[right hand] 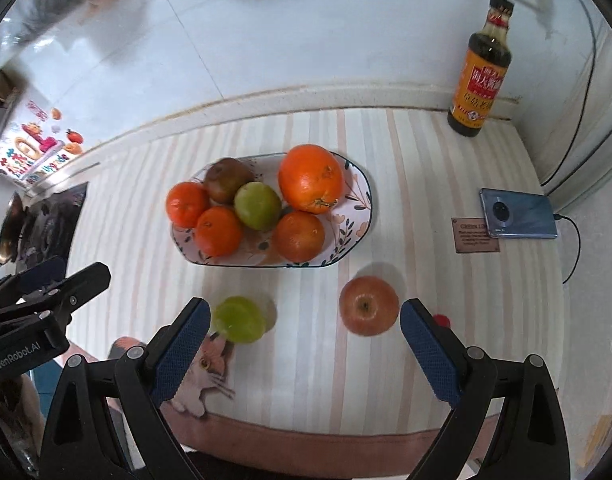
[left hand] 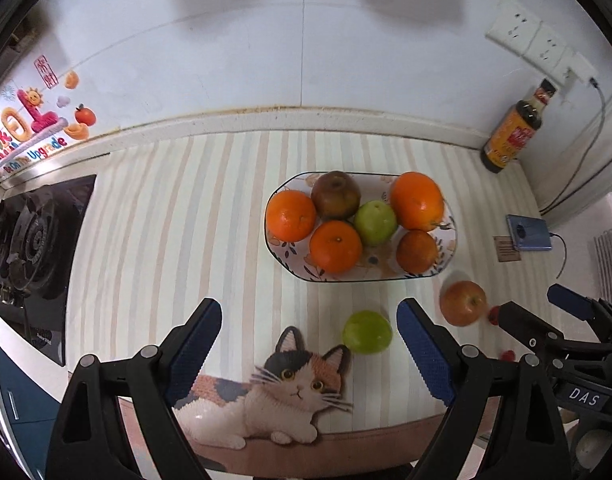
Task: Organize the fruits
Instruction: 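Withdraw both open tools from the plate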
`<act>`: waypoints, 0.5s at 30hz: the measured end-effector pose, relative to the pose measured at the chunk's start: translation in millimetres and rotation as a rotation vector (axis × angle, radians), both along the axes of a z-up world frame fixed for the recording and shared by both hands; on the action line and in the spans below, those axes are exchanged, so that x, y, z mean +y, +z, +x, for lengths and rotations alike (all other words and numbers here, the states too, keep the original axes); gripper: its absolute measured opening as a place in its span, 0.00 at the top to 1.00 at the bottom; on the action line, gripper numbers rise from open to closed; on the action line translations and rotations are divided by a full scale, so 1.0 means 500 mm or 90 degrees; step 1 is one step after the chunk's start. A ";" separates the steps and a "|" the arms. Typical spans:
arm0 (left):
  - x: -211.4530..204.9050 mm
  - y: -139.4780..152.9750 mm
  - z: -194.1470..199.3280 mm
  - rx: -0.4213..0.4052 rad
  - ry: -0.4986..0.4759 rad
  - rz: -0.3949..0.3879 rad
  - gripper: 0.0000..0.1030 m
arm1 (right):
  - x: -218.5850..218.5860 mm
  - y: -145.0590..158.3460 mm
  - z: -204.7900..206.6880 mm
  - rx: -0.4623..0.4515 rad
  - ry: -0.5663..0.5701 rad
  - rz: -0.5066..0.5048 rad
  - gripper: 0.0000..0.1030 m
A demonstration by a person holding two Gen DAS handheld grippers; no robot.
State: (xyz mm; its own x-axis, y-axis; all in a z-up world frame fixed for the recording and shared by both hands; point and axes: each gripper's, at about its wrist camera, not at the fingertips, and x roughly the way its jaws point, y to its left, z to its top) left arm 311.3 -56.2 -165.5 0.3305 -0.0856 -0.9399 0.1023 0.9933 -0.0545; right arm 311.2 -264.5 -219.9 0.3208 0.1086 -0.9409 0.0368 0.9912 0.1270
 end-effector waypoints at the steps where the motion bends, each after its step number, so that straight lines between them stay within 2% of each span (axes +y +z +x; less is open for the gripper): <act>1: 0.001 0.011 -0.009 -0.007 0.000 -0.001 0.13 | 0.000 0.016 -0.010 -0.007 0.000 -0.001 0.05; 10: 0.001 0.084 -0.075 -0.048 -0.013 -0.007 0.13 | 0.000 0.114 -0.078 -0.060 0.001 -0.005 0.05; 15: 0.004 0.108 -0.101 -0.062 -0.013 -0.010 0.13 | 0.006 0.149 -0.104 -0.078 0.004 0.003 0.05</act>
